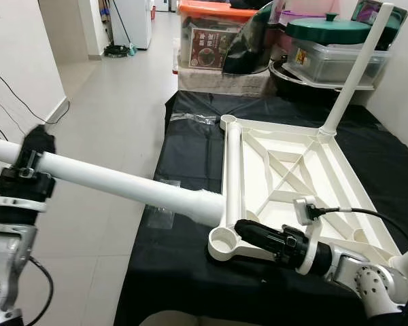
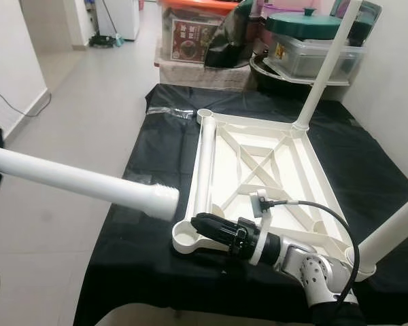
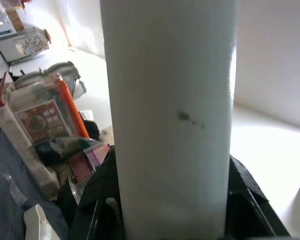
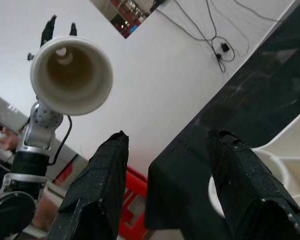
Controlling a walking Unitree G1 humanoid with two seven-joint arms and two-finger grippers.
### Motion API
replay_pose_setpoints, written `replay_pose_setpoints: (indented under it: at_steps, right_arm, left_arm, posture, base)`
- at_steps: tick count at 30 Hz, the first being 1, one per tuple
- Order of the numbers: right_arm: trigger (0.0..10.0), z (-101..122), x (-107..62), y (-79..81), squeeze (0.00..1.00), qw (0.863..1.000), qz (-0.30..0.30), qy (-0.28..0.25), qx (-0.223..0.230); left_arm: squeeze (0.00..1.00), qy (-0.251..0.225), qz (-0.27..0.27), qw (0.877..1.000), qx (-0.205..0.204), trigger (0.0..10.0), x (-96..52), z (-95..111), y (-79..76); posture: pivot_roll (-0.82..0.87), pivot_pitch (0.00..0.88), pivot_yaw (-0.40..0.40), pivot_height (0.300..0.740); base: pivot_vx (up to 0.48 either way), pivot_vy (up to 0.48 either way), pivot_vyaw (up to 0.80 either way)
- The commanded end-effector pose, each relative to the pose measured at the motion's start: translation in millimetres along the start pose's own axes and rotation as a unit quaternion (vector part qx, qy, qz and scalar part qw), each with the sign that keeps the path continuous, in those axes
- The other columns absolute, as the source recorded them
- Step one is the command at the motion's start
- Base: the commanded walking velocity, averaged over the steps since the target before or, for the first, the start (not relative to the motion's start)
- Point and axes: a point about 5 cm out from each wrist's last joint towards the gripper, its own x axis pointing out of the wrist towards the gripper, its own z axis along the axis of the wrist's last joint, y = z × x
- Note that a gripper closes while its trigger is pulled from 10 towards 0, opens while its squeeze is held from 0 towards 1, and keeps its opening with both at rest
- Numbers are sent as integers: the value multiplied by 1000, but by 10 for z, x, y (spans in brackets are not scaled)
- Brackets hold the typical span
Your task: Building children table
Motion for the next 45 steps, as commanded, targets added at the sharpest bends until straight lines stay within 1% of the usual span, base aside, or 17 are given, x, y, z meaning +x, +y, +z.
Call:
replay_pose_setpoints:
  at_steps: [1,3,4,8,11,12,14,18,20,22,23,24,25,26,29,38,45]
  right_arm:
    - [10000,137,-55,-27,0,1000,-7,-27,-12]
    - [10000,204,-59,-38,0,999,-11,-39,-20]
    - [10000,332,-25,-27,0,998,-10,-55,-40]
    - [10000,421,15,-2,0,996,-3,-66,-52]
    - [10000,614,136,68,0,993,13,-87,-83]
    - [10000,614,136,68,0,993,13,-87,-83]
    - [10000,713,320,233,0,989,71,-78,-102]
    - [10000,719,379,294,0,988,93,-71,-105]
    - [10000,650,516,453,0,981,147,-24,-122]
    - [10000,650,516,453,0,981,147,-24,-122]
    - [10000,587,608,478,0,980,147,16,-135]
    - [10000,587,608,478,0,980,147,16,-135]
    - [10000,541,672,492,0,977,148,47,-147]
    - [10000,541,672,492,0,977,148,47,-147]
    - [10000,511,736,514,0,971,158,98,-153]
    - [10000,485,780,551,0,966,166,129,-153]
    - [10000,354,916,566,0,958,162,182,-153]
  left_arm:
    - [0,5,-2,1000,4,10000,28,32,-12]
    - [0,14,-5,1000,8,10000,40,29,-23]
    - [0,51,-13,998,23,10000,79,-21,-55]
    - [0,77,-23,996,35,10000,112,-66,-85]
    - [0,140,-62,986,66,10000,205,-199,-179]
    - [0,140,-62,986,66,10000,205,-199,-179]
    - [0,217,-110,966,85,10000,335,-408,-278]
    - [0,240,-122,959,91,10000,368,-475,-299]
    - [0,296,-147,939,95,10000,428,-676,-307]
    - [0,296,-147,939,95,10000,428,-676,-307]
    - [0,320,-159,929,97,10000,478,-795,-304]
    - [0,320,-159,929,97,10000,478,-795,-304]
    - [0,339,-170,920,101,10000,519,-890,-307]
    - [0,339,-170,920,101,10000,519,-890,-307]
    - [0,368,-199,902,105,10000,608,-1076,-337]
    - [0,381,-217,892,107,10000,650,-1166,-347]
    - [0,395,-228,882,121,10000,737,-1262,-308]
  posture:
    - [74,33,-85,740]
    - [73,31,-82,740]
    - [73,31,-82,740]
    - [71,27,-79,740]
    - [71,21,-78,740]
    - [71,21,-78,740]
    - [73,15,-78,740]
    - [73,14,-76,740]
    - [76,7,-74,740]
    - [76,7,-74,740]
    - [73,1,-72,740]
    - [73,1,-72,740]
    - [70,0,-68,740]
    - [70,0,-68,740]
    - [64,4,-66,740]
    - [62,12,-62,740]
    - [58,24,-60,740]
  base:
    - [0,0,0]
    - [0,0,0]
    - [0,0,0]
    - [0,0,0]
    - [0,0,0]
    - [0,0,0]
    - [0,0,0]
    - [0,0,0]
    - [0,0,0]
    - [0,0,0]
    - [0,0,0]
    - [0,0,0]
    - [0,0,0]
    - [0,0,0]
    - [0,0,0]
    - [0,0,0]
    - [0,0,0]
